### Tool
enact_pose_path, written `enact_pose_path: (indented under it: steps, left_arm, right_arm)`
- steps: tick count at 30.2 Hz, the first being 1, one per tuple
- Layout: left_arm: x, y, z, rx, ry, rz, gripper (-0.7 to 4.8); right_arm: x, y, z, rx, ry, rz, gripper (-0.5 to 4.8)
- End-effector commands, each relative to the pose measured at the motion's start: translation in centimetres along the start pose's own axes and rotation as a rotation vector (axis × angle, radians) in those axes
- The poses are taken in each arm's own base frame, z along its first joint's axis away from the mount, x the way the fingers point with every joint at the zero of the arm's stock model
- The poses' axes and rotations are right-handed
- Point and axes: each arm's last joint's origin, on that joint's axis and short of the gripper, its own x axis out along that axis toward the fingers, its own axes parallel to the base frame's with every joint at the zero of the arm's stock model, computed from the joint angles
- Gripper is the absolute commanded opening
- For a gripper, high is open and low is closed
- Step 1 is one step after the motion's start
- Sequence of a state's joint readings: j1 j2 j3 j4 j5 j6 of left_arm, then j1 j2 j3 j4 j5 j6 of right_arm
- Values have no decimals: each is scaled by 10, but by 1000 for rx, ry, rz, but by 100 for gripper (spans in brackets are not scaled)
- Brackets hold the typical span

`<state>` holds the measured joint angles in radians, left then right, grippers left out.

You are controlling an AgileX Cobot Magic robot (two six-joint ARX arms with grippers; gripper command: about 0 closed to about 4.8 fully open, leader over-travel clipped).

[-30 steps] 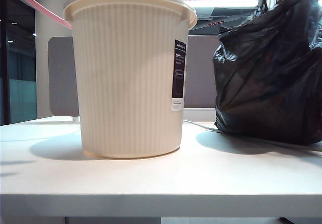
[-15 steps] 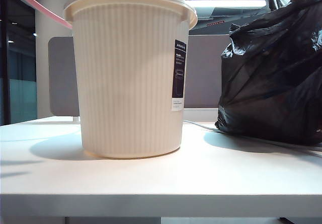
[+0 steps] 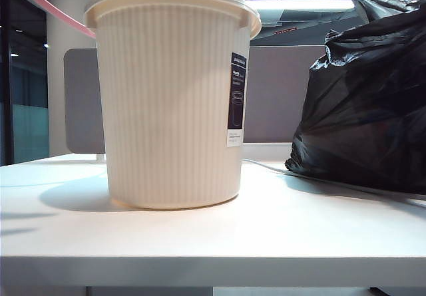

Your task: Open the ring lid of the trash can, pull out the black garbage bag inside, and place it on the table.

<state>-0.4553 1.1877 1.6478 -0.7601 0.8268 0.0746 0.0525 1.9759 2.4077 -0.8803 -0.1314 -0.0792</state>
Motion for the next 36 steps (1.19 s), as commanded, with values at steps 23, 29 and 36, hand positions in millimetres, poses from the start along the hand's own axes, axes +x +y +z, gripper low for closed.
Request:
enact_pose_path:
  steps: [23,29,36]
  left_arm:
    - [-2,-2,2,14,-12,-9,224]
    - [-5,-7,3,22,-22,-31,224]
    - [-15,-17,5,45,-45,-27,224]
  right_arm:
    - [-55,-1,4,4,60,-244,212]
    - [-71,2,3,4,85,-236,212]
    - [-108,10,12,7,-8,-121,211]
